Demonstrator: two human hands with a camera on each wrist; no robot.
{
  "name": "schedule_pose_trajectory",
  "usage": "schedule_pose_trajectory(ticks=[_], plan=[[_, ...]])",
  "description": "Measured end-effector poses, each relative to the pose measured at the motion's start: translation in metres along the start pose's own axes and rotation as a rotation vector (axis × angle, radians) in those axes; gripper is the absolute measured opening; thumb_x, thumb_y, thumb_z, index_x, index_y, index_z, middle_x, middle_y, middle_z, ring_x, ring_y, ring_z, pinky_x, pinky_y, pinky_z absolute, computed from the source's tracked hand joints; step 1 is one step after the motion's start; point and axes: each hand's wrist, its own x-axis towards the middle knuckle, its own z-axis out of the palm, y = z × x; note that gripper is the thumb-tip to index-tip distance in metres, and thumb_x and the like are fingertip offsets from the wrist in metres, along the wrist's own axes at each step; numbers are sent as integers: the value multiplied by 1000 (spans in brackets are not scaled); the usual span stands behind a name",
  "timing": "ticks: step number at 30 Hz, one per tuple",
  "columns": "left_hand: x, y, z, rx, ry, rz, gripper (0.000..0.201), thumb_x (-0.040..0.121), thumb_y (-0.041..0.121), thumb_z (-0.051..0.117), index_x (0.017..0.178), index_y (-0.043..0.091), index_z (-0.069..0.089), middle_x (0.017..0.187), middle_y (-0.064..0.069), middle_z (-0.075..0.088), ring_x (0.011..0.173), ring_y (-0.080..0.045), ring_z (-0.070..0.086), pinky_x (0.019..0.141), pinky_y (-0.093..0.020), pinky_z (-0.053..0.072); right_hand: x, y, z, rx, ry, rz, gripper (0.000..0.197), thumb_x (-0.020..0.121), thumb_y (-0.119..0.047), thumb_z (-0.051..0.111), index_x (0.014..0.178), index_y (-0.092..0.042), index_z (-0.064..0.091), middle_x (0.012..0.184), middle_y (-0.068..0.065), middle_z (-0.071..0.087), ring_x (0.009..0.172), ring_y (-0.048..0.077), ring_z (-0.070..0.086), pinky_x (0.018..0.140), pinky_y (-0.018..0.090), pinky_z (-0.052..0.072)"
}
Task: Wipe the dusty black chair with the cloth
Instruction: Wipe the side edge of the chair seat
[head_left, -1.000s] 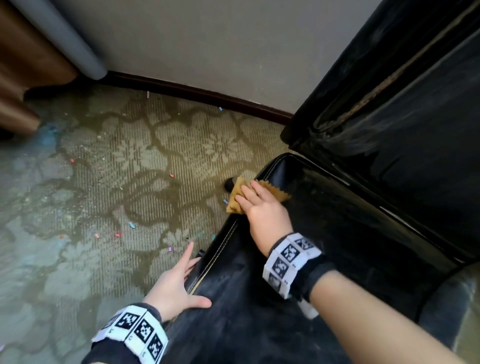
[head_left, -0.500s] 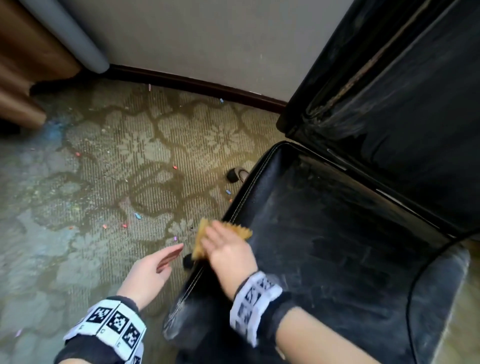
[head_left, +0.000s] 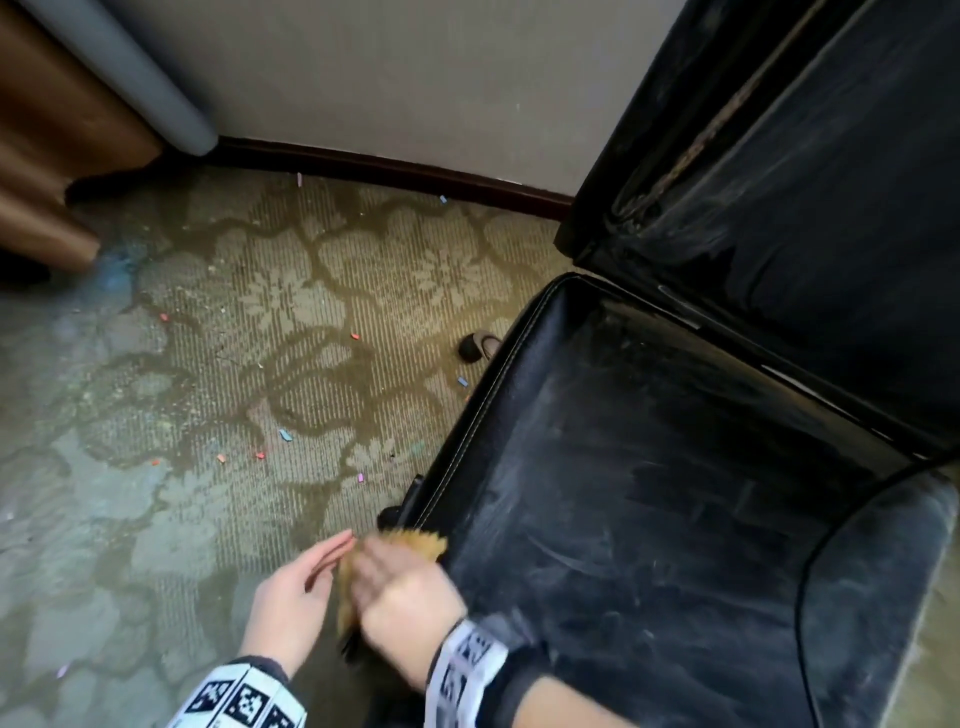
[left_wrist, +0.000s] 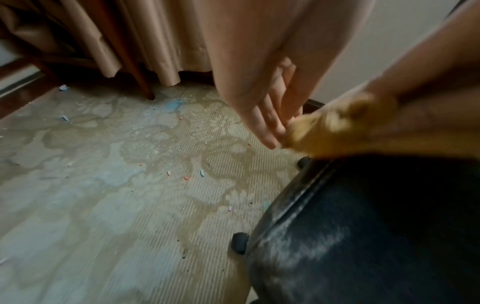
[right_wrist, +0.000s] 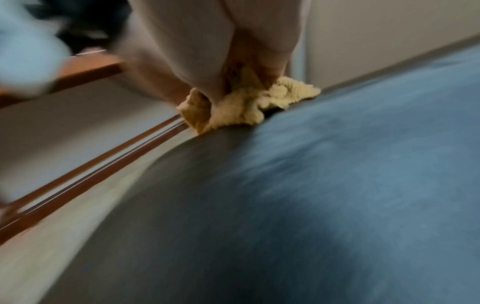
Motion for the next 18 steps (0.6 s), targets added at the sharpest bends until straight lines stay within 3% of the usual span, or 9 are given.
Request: schedule_pose_trajectory(ticks=[3, 5, 7, 8, 9, 12, 14, 16, 18], plan=[[5, 5, 2, -59, -32, -50, 44, 91, -11, 43, 120, 19, 59, 112, 1, 65, 112, -18, 59, 109, -39, 37, 0, 0, -3, -122, 136, -88, 47, 75, -20, 31, 76, -18, 77, 85, -9, 75, 89, 9, 68, 80, 21, 55], [6, 11, 3, -59, -50, -49, 42, 92, -7, 43, 124, 15, 57, 114, 0, 65, 111, -15, 58, 109, -34, 35, -8, -7, 14, -146, 38, -125, 44, 80, -21, 33, 79, -17, 77, 86, -8, 74, 90, 10, 67, 87, 23, 50], [6, 19, 4, -76, -83, -19, 41, 93, -5, 43, 122, 21, 56, 117, -1, 65, 110, -14, 58, 108, -30, 35, -13, -3, 27, -65, 44, -289, 37, 86, -23, 39, 84, -19, 75, 93, -7, 73, 95, 13, 66, 92, 25, 46], [7, 23, 4, -46, -84, 10, 41, 94, -3, 45, 120, 26, 55, 120, -1, 65, 110, -13, 58, 107, -28, 35, -10, 5, 18, -73, 77, -306, 35, 88, -21, 39, 88, -20, 74, 98, -5, 72, 99, 15, 65, 91, 27, 47], [8, 28, 4, 2, -81, 45, 41, 94, 1, 47, 120, 31, 55, 122, 0, 64, 109, -11, 58, 105, -26, 36, -3, 16, 2, -128, 234, -346, 34, 90, -17, 38, 97, -17, 72, 106, -1, 69, 105, 18, 61, 92, 28, 48], [19, 57, 6, 33, -81, 191, 51, 94, 12, 51, 125, 51, 41, 131, 3, 58, 104, -8, 57, 94, -18, 40, 32, 65, -74, -238, 395, -224, 40, 94, -11, 28, 117, 0, 60, 129, 15, 54, 126, 28, 45, 105, 38, 37], [24, 80, 13, 63, -94, 303, 55, 93, 15, 53, 129, 51, 32, 140, -1, 51, 123, -11, 51, 103, -20, 34, 44, 95, -128, -303, 647, -190, 44, 93, -13, 26, 114, 2, 61, 133, 17, 52, 132, 28, 40, 108, 34, 34], [28, 100, 30, 148, -150, 433, 60, 92, 22, 56, 135, 47, 24, 152, 9, 27, 139, -7, 29, 110, -15, 17, 43, 126, -161, -211, 611, -35, 38, 101, -14, 28, 132, -8, 49, 151, 6, 30, 143, 19, 18, 112, 26, 16], [29, 112, 50, 235, -185, 477, 71, 90, 26, 59, 141, 43, 13, 151, 20, 3, 140, 1, 12, 107, -10, 7, 41, 141, -177, -110, 603, 149, 40, 100, -10, 29, 138, -13, 42, 155, 0, 22, 144, 19, 10, 115, 29, 15]])
